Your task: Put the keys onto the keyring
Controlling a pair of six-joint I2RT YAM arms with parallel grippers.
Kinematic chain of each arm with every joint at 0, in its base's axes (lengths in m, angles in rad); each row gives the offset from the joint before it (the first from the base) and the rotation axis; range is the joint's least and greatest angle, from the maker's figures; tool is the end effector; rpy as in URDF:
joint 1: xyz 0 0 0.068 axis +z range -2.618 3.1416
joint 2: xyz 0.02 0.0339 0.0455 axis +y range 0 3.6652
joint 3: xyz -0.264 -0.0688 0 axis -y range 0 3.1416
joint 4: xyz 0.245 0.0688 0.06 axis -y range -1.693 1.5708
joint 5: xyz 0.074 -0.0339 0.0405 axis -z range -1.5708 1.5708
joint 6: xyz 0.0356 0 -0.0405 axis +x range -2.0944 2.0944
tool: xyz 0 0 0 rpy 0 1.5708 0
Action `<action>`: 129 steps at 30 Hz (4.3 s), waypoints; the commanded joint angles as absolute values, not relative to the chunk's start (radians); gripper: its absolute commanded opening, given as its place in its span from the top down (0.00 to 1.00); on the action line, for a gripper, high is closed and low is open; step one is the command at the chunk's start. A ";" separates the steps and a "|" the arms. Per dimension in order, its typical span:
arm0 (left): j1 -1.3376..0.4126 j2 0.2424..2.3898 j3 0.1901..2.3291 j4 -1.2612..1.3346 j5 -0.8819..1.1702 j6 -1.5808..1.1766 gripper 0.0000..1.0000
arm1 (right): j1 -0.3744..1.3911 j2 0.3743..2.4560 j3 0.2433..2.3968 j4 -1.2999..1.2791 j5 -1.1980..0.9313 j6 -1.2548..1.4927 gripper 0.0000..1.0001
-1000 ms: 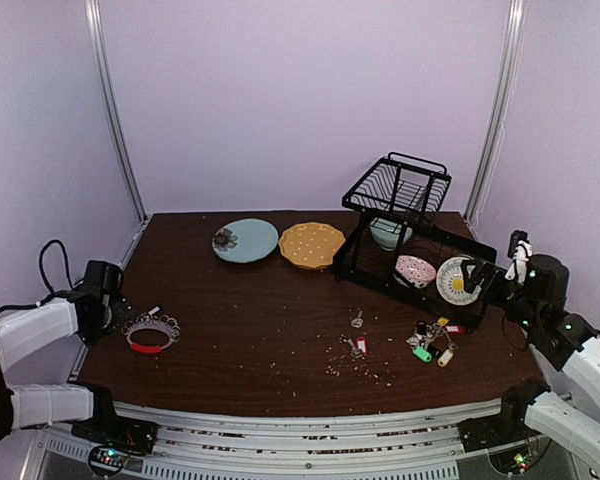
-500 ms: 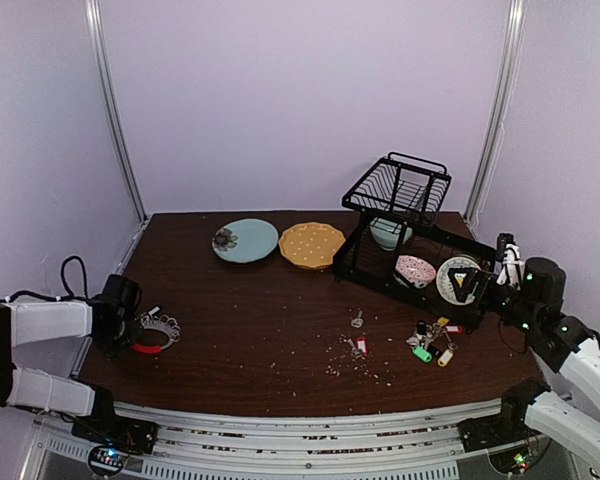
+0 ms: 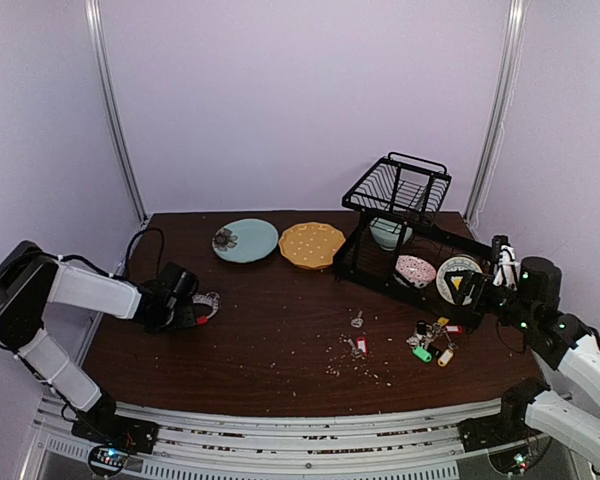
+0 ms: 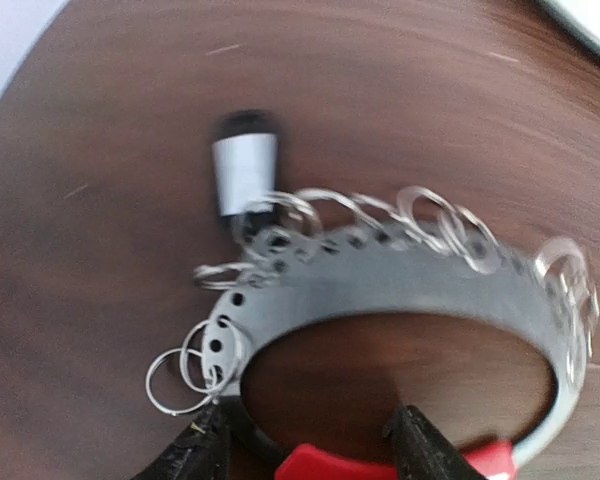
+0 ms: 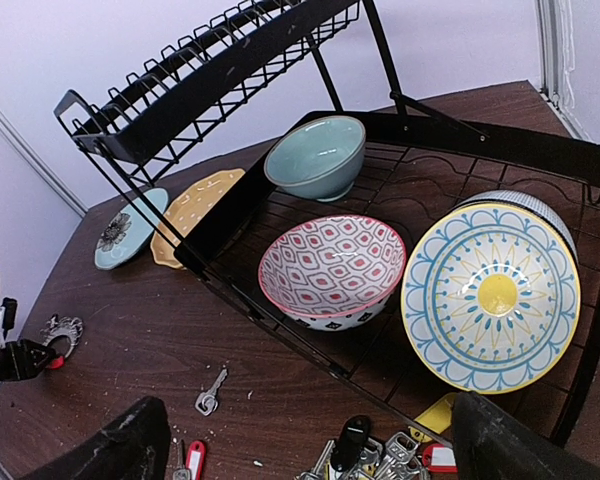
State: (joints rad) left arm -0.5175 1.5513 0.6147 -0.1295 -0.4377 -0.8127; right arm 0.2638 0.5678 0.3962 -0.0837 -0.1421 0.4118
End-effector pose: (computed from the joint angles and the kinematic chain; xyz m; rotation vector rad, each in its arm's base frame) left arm 0.2332 -0.1154 0.1226 -0.5059 2.4346 0.0394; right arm 0.1481 0.0452 0.2452 0.0356 1.8657 0.6021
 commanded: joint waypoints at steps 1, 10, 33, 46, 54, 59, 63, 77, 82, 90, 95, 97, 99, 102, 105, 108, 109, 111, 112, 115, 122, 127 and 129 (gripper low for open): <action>-0.664 1.701 0.702 -0.006 -0.259 -0.569 0.40 | 0.261 0.563 0.440 -0.110 -0.164 0.394 0.00; -0.721 1.735 0.622 -0.063 -0.223 -0.529 0.39 | 0.261 0.546 0.464 -0.143 -0.197 0.394 0.00; -0.596 1.436 0.741 -0.085 -0.038 -0.334 0.49 | 0.332 0.711 0.543 -0.074 -0.642 0.326 0.09; -0.586 1.687 0.893 -0.141 -0.071 -0.267 0.68 | 0.398 0.733 0.567 -0.080 -0.532 0.289 0.09; -0.589 1.729 0.905 -0.163 -0.108 -0.261 0.85 | 0.400 0.730 0.566 -0.081 -0.537 0.288 0.09; -0.591 1.736 0.908 -0.165 -0.103 -0.254 1.00 | 0.400 0.723 0.565 -0.080 -0.532 0.287 0.08; -0.601 1.677 0.910 -0.185 -0.129 -0.231 1.00 | 0.400 0.721 0.566 -0.084 -0.531 0.288 0.08; -0.815 1.148 0.919 -0.239 0.239 0.250 1.00 | 0.661 0.798 0.661 0.049 -0.601 0.301 0.12; -0.832 1.063 0.933 -0.215 0.364 0.336 1.00 | 0.893 0.942 0.752 0.154 -0.457 0.247 0.17; -0.851 1.009 0.909 -0.143 0.493 0.364 1.00 | 1.133 1.264 1.034 0.172 -0.424 0.064 0.18; -0.858 0.961 0.861 -0.082 0.561 0.337 1.00 | 1.137 1.351 1.086 0.248 -0.412 0.010 0.21; -0.859 0.934 0.838 -0.052 0.591 0.327 1.00 | 1.137 1.368 1.085 0.282 -0.395 -0.017 0.32; -0.860 0.916 0.824 -0.037 0.590 0.321 1.00 | 1.137 1.393 1.106 0.297 -0.388 -0.036 0.44; -0.861 0.913 0.817 -0.035 0.576 0.315 1.00 | 1.139 1.418 1.140 0.300 -0.414 -0.057 0.65; -0.862 0.910 0.816 -0.036 0.548 0.313 1.00 | 1.142 1.424 1.144 0.314 -0.469 -0.074 0.76; -0.862 0.919 0.819 -0.048 0.520 0.313 1.00 | 1.146 1.428 1.145 0.343 -0.512 -0.061 0.78; -0.862 0.923 0.819 -0.049 0.523 0.312 1.00 | 1.148 1.434 1.146 0.353 -0.504 -0.053 0.79; -0.863 0.928 0.818 -0.049 0.539 0.308 1.00 | 1.151 1.458 1.164 0.343 -0.485 -0.053 0.80; -0.864 0.929 0.819 -0.049 0.544 0.306 1.00 | 1.153 1.473 1.180 0.324 -0.476 -0.058 0.83; -0.864 0.923 0.817 -0.049 0.530 0.309 1.00 | 1.152 1.513 1.225 0.283 -0.498 -0.060 0.89; -0.864 0.911 0.808 -0.044 0.517 0.311 1.00 | 1.151 1.514 1.190 0.300 -0.564 -0.044 0.90; -0.864 0.906 0.802 -0.040 0.529 0.314 1.00 | 1.143 1.498 1.156 0.314 -0.548 -0.023 0.90; -0.864 0.898 0.800 -0.038 0.530 0.315 1.00 | 1.131 1.481 1.130 0.328 -0.550 -0.003 0.89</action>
State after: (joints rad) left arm -0.8585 0.9234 0.8093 -0.1051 0.5240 0.3191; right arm 1.1461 1.5230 1.1759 0.2966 -0.5358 -0.0399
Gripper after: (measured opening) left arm 0.006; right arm 0.101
